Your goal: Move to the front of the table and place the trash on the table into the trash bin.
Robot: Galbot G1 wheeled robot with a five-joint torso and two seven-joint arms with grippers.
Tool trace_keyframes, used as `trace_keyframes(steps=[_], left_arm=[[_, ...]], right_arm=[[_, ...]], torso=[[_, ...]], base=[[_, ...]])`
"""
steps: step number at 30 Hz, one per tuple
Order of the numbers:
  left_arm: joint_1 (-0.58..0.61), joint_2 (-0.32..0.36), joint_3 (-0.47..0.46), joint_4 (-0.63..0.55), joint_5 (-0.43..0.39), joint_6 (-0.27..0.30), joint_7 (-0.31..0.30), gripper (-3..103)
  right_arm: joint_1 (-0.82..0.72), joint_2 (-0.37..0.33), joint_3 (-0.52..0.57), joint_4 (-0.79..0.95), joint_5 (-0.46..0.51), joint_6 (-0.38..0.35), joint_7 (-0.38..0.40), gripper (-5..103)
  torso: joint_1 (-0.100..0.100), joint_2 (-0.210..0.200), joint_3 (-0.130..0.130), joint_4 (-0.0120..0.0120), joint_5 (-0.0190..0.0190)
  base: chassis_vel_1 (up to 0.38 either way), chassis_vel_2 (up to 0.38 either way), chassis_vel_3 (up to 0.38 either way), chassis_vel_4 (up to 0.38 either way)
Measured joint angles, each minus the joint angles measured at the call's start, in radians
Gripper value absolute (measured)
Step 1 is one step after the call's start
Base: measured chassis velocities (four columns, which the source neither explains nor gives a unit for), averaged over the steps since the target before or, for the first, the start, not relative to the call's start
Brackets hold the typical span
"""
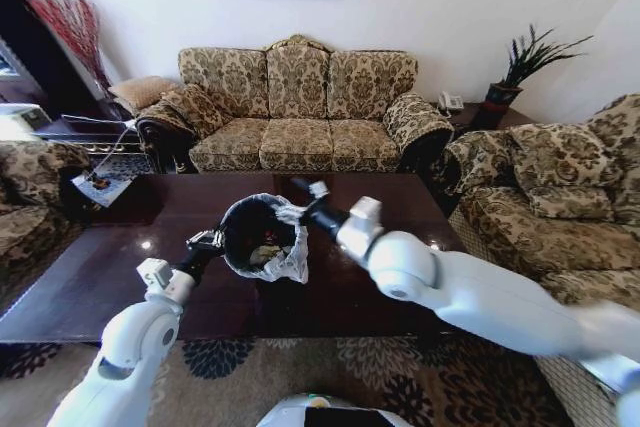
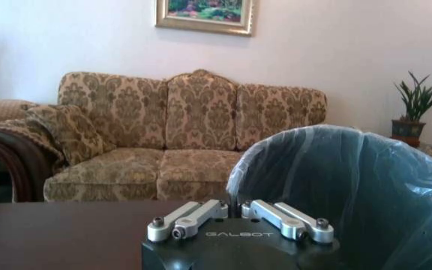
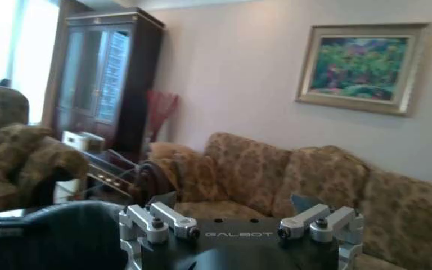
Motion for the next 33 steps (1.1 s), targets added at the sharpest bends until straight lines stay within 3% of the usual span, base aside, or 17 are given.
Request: trace_keyframes(steps=[1, 4, 14, 24, 33], left_arm=[[0.000, 0.000, 0.000, 0.000, 0.000, 0.000, 0.000, 3], [0.003, -0.020, -0.004, -0.010, 0.005, -0.005, 0.000, 3], [0.016, -0.021, -0.009, -0.038, 0.006, -0.005, 0.001, 3], [0.020, -0.027, -0.008, -0.046, 0.008, -0.005, 0.000, 3], [0.012, -0.018, -0.011, -0.047, 0.005, -0.005, -0.005, 3]], right_arm=[[0.000, 0.000, 0.000, 0.000, 0.000, 0.000, 0.000, 95], [-0.196, -0.018, 0.131, 0.005, -0.104, 0.058, 0.025, 100], [-0.464, 0.010, 0.273, 0.057, -0.203, 0.051, 0.043, 100], [-0.520, 0.010, 0.300, 0.076, -0.227, 0.028, 0.044, 100], [-0.502, 0.009, 0.291, 0.069, -0.230, 0.000, 0.041, 100]], torso=[[0.000, 0.000, 0.000, 0.0000, 0.0000], [0.000, 0.000, 0.000, 0.0004, -0.0002], [0.000, 0.000, 0.000, 0.0004, -0.0001], [0.000, 0.000, 0.000, 0.0004, -0.0002], [0.001, 0.000, 0.000, 0.0013, -0.0005]], base=[[0.000, 0.000, 0.000, 0.000], [0.000, 0.000, 0.000, 0.000], [0.000, 0.000, 0.000, 0.000], [0.096, 0.089, -0.087, -0.107], [0.287, 0.181, -0.303, -0.147]])
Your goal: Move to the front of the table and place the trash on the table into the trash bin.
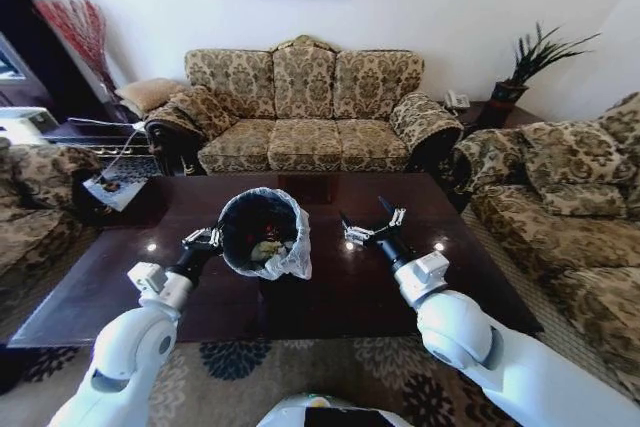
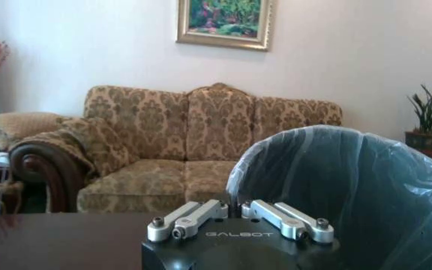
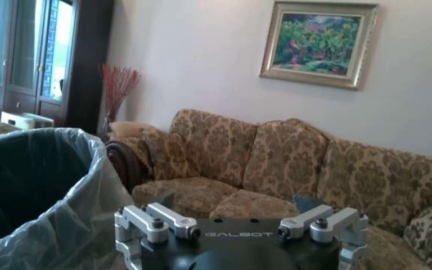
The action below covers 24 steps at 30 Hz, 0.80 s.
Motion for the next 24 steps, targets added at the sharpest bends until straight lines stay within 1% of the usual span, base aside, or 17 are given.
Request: trace_keyframes(steps=[1, 4, 8, 9, 11, 14, 16, 24], left_arm=[[-0.001, 0.001, 0.000, 0.000, -0.001, 0.000, -0.001, 3], [-0.003, 0.002, 0.000, 0.000, -0.002, 0.000, -0.001, 3], [-0.002, 0.001, -0.001, 0.000, -0.003, 0.000, -0.001, 3], [-0.001, 0.000, -0.002, -0.001, -0.003, 0.000, 0.000, 3], [-0.001, -0.001, -0.004, -0.003, -0.003, 0.000, -0.001, 3], [0.003, -0.004, -0.007, -0.009, -0.003, 0.000, -0.001, 3], [0.007, -0.006, -0.009, -0.015, -0.004, 0.001, -0.001, 3], [0.025, -0.008, -0.023, -0.033, -0.005, 0.003, -0.006, 3]], right_arm=[[0.008, -0.001, -0.003, -0.004, 0.000, -0.002, -0.002, 100], [0.031, -0.001, -0.017, -0.009, 0.003, -0.004, -0.003, 100], [0.057, -0.001, -0.035, -0.015, 0.011, -0.005, -0.002, 100], [0.063, -0.001, -0.041, -0.017, 0.013, -0.005, -0.002, 100], [0.071, -0.001, -0.047, -0.019, 0.015, -0.005, -0.001, 100], [0.080, -0.001, -0.057, -0.019, 0.016, -0.005, -0.001, 100], [0.085, 0.000, -0.064, -0.018, 0.016, -0.005, -0.001, 100], [0.096, 0.011, -0.085, -0.021, 0.014, 0.001, -0.003, 100]], torso=[[0.000, 0.000, 0.000, 0.0001, -0.0002], [-0.001, 0.000, 0.000, -0.0009, 0.0000], [-0.001, 0.000, 0.000, -0.0010, 0.0000], [-0.001, 0.000, 0.000, -0.0013, 0.0004], [0.000, 0.000, 0.000, -0.0010, 0.0010], [0.000, 0.000, 0.000, -0.0009, -0.0001], [0.000, 0.000, 0.000, -0.0006, 0.0000], [-0.001, 0.000, 0.000, -0.0006, 0.0001]], base=[[0.350, 0.100, -0.356, -0.040], [0.333, 0.030, -0.354, -0.035], [0.346, -0.060, -0.370, 0.058], [0.426, -0.078, -0.402, 0.080], [0.426, -0.101, -0.427, 0.080], [0.438, -0.096, -0.428, 0.089], [0.519, -0.102, -0.515, 0.091], [0.570, -0.117, -0.567, 0.125]])
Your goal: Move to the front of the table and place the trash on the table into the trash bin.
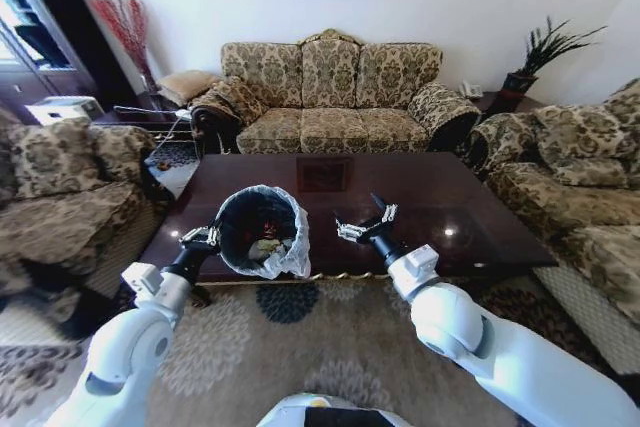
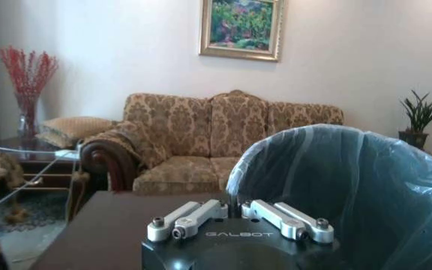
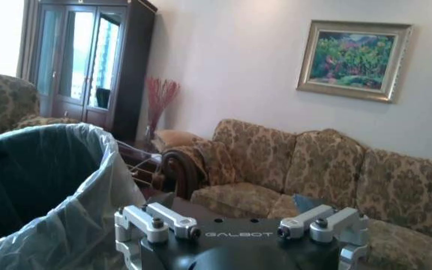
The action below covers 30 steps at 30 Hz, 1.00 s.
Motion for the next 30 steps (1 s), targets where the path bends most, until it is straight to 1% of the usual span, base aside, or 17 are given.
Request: trace_keyframes(steps=[2, 3, 4, 6, 8, 11, 12, 14, 16, 18, 20, 23, 26, 27, 28, 29, 30], left_arm=[[0.002, 0.000, -0.001, -0.001, 0.000, 0.001, -0.002, 3], [0.003, 0.000, -0.002, -0.003, 0.000, 0.001, -0.004, 3], [0.003, 0.000, -0.002, -0.004, 0.000, 0.001, -0.006, 3], [0.003, -0.001, -0.002, -0.004, 0.000, 0.001, -0.007, 3], [0.004, -0.007, -0.001, -0.004, 0.000, 0.001, -0.010, 3], [0.006, -0.019, 0.001, -0.004, 0.001, 0.005, -0.029, 3], [0.007, -0.024, 0.000, -0.005, 0.002, 0.009, -0.034, 3], [0.014, -0.049, -0.011, -0.013, 0.007, 0.046, -0.063, 3], [0.021, -0.060, -0.018, -0.015, 0.009, 0.054, -0.073, 3], [0.033, -0.073, -0.029, -0.023, 0.013, 0.062, -0.081, 3], [0.063, -0.101, -0.058, -0.046, 0.018, 0.076, -0.085, 3], [0.088, -0.119, -0.078, -0.066, 0.023, 0.090, -0.085, 3], [0.129, -0.151, -0.095, -0.083, 0.077, 0.103, -0.081, 3], [0.129, -0.151, -0.095, -0.083, 0.077, 0.103, -0.081, 3], [0.147, -0.165, -0.101, -0.083, 0.104, 0.102, -0.075, 3], [0.171, -0.192, -0.107, -0.074, 0.155, 0.081, -0.065, 3], [0.171, -0.192, -0.107, -0.074, 0.155, 0.081, -0.065, 3]], right_arm=[[0.002, 0.001, -0.003, -0.004, 0.000, 0.009, -0.003, 100], [0.005, 0.001, -0.004, -0.007, 0.000, 0.015, -0.004, 100], [0.007, 0.001, -0.005, -0.010, 0.000, 0.018, -0.004, 100], [0.008, 0.001, -0.005, -0.012, 0.000, 0.020, -0.004, 100], [0.009, 0.000, -0.005, -0.016, 0.000, 0.021, -0.004, 100], [0.007, 0.000, -0.005, -0.019, -0.001, 0.021, -0.004, 100], [0.005, 0.000, -0.005, -0.021, -0.003, 0.021, -0.004, 100], [-0.007, 0.000, -0.002, -0.031, -0.014, 0.022, -0.005, 100], [-0.013, 0.001, 0.000, -0.033, -0.017, 0.022, -0.006, 100], [-0.019, 0.002, 0.003, -0.036, -0.022, 0.023, -0.006, 100], [-0.033, 0.008, 0.013, -0.041, -0.030, 0.025, -0.007, 100], [-0.043, 0.012, 0.021, -0.046, -0.037, 0.027, -0.009, 100], [-0.065, 0.023, 0.043, -0.054, -0.044, 0.031, -0.011, 100], [-0.065, 0.023, 0.043, -0.054, -0.044, 0.031, -0.011, 100], [-0.073, 0.027, 0.054, -0.056, -0.046, 0.033, -0.012, 100], [-0.083, 0.031, 0.072, -0.060, -0.047, 0.035, -0.014, 100], [-0.083, 0.031, 0.072, -0.060, -0.047, 0.035, -0.014, 100]], torso=[[0.000, 0.000, 0.000, 0.0002, -0.0001], [0.000, 0.000, 0.000, -0.0006, 0.0001], [-0.001, 0.000, 0.000, 0.0005, 0.0001], [-0.001, 0.000, -0.001, 0.0000, -0.0006], [-0.001, 0.001, -0.001, 0.0004, -0.0007], [0.000, 0.000, 0.000, 0.0003, -0.0005], [0.000, 0.000, 0.000, -0.0002, 0.0000], [0.002, -0.001, 0.001, -0.0009, 0.0010], [0.002, -0.001, 0.001, -0.0011, 0.0006], [0.002, -0.001, 0.001, -0.0009, 0.0002], [0.002, -0.001, 0.001, 0.0001, 0.0003], [0.000, 0.000, 0.000, 0.0003, -0.0001], [0.000, 0.000, 0.000, 0.0002, 0.0000], [0.000, 0.000, 0.000, 0.0002, 0.0000], [0.000, 0.000, 0.000, -0.0003, -0.0001], [0.000, 0.000, 0.000, 0.0000, 0.0000], [0.000, 0.000, 0.000, 0.0000, 0.0000]], base=[[0.589, -0.131, -0.592, 0.141], [0.472, -0.112, -0.529, 0.113], [0.472, -0.106, -0.370, 0.113], [0.397, -0.106, -0.370, 0.111], [0.239, -0.070, -0.152, 0.095], [0.011, -0.010, -0.027, 0.027], [-0.062, 0.009, 0.031, -0.018], [-0.096, 0.009, 0.075, -0.033], [-0.140, 0.012, 0.089, -0.049], [-0.149, 0.006, 0.078, -0.042], [-0.043, 0.003, 0.024, -0.004], [0.000, 0.000, 0.000, 0.000], [0.033, -0.005, -0.020, 0.015], [0.000, 0.000, 0.000, 0.000], [0.000, 0.000, 0.000, 0.000], [0.000, 0.000, 0.000, 0.000], [0.000, 0.000, 0.000, 0.000]])
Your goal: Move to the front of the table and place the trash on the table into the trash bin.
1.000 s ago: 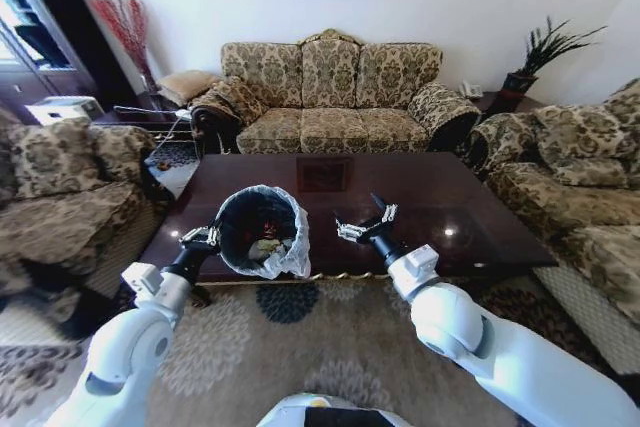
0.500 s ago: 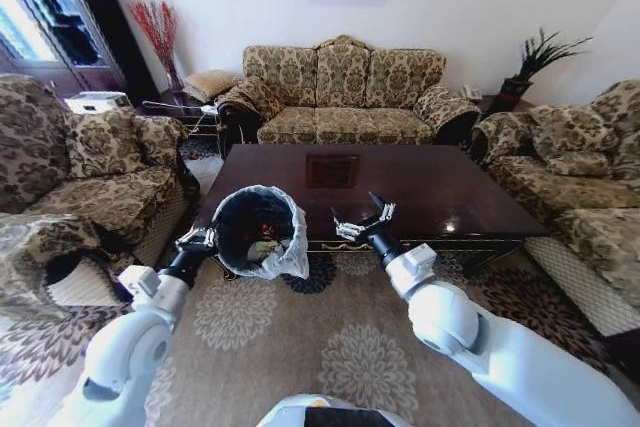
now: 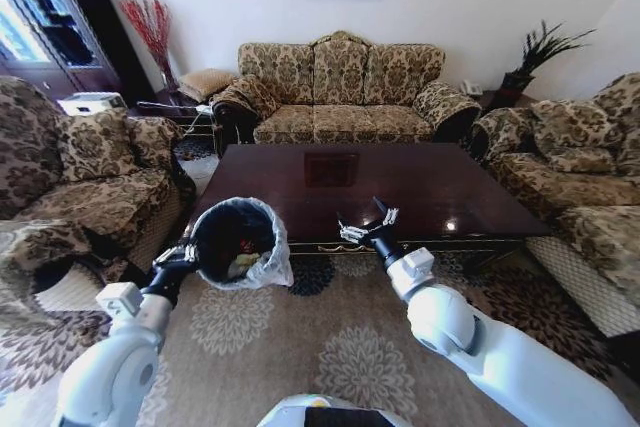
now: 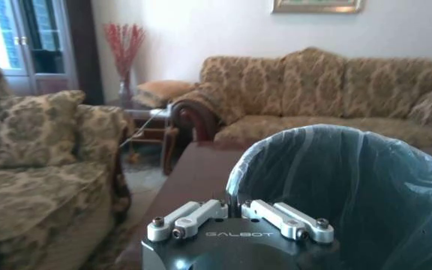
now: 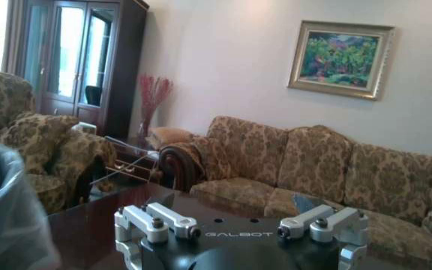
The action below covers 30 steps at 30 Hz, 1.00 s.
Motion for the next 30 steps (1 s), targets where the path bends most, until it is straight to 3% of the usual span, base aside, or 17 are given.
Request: trace_keyframes(steps=[2, 5, 13, 17, 19, 24, 30], left_arm=[[0.029, -0.034, -0.006, 0.034, 0.059, -0.069, 0.019, 3], [0.066, -0.069, -0.006, 0.093, 0.075, -0.135, 0.043, 3], [0.092, -0.092, -0.003, 0.286, 0.079, -0.222, 0.070, 3], [0.075, -0.092, 0.004, 0.390, 0.078, -0.253, 0.071, 3], [0.040, -0.085, 0.014, 0.506, 0.098, -0.305, 0.079, 3], [0.013, -0.086, 0.037, 0.640, 0.075, -0.316, 0.099, 3], [-0.028, -0.109, 0.039, 0.792, 0.080, -0.379, 0.104, 3]], right_arm=[[-0.023, 0.006, 0.051, -0.006, 0.000, 0.002, -0.006, 100], [-0.064, 0.010, 0.188, -0.005, 0.021, -0.002, -0.009, 100], [-0.031, -0.030, 0.409, -0.071, 0.122, -0.024, -0.013, 100], [-0.010, -0.035, 0.443, -0.093, 0.148, -0.026, -0.013, 100], [-0.006, -0.036, 0.466, -0.102, 0.162, -0.028, -0.012, 100], [-0.011, -0.033, 0.475, -0.108, 0.169, -0.028, -0.009, 100], [-0.008, -0.022, 0.467, -0.124, 0.168, -0.020, -0.019, 100]], torso=[[0.001, 0.000, 0.000, 0.0004, 0.0003], [0.001, 0.000, 0.000, 0.0001, 0.0003], [0.000, 0.000, 0.000, 0.0001, 0.0004], [0.001, 0.000, 0.000, 0.0003, 0.0001], [0.000, 0.000, 0.000, -0.0002, 0.0002], [0.000, 0.000, 0.000, -0.0003, 0.0003], [0.000, 0.000, 0.000, 0.0001, 0.0004]], base=[[0.000, 0.000, 0.000, 0.000], [0.000, 0.000, 0.000, 0.000], [0.000, 0.000, 0.000, 0.000], [0.000, 0.000, 0.000, 0.000], [0.000, 0.000, 0.000, 0.000], [0.000, 0.000, 0.000, 0.000], [0.000, 0.000, 0.000, 0.000]])
